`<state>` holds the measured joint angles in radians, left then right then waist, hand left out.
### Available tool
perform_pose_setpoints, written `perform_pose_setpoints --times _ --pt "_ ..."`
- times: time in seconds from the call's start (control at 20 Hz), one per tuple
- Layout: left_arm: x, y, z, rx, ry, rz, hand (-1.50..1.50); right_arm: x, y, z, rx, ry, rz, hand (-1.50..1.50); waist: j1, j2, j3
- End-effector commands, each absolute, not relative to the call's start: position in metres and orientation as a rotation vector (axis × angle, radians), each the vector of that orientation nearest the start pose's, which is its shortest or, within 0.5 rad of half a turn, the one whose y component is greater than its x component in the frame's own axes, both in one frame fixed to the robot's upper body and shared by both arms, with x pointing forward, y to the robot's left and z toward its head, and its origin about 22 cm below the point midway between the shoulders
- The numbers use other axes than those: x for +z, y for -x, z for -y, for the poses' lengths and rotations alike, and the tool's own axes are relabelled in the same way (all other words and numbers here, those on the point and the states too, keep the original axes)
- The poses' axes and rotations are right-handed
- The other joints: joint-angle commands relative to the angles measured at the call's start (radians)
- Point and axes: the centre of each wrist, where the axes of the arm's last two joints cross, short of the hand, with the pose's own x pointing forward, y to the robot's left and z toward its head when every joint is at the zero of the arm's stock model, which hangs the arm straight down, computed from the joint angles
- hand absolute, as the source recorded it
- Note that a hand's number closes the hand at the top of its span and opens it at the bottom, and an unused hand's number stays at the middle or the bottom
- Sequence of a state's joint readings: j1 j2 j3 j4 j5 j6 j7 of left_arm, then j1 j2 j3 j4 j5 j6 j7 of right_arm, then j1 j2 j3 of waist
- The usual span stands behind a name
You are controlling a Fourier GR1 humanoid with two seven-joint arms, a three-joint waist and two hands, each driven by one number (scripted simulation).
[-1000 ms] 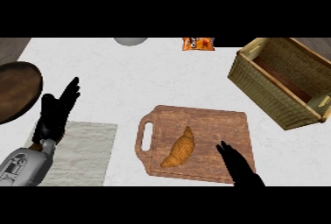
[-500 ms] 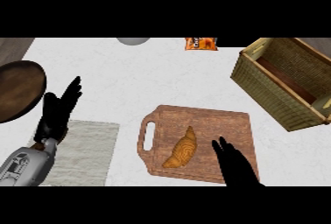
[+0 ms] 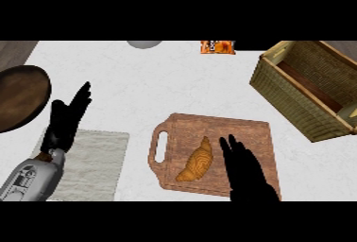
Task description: Pick the croissant from the cutting board and place it in the basket
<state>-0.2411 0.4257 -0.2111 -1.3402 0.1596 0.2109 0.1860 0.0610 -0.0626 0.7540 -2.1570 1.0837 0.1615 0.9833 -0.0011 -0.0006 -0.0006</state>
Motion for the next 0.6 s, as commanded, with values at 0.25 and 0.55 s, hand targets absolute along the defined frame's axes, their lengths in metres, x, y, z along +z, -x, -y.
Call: perform_pose_setpoints --times 0.25,0.55 --pt "0.022 -0.292 -0.287 -0.196 -0.276 1.343 0.00 0.077 -0.156 0.099 0.805 0.721 1.233 -1.50 0.001 0.000 0.001" --pt "0.038 -0.289 -0.267 -0.202 -0.291 1.366 0.00 0.048 -0.172 0.099 0.796 0.754 1.240 -1.50 0.002 0.000 0.001"
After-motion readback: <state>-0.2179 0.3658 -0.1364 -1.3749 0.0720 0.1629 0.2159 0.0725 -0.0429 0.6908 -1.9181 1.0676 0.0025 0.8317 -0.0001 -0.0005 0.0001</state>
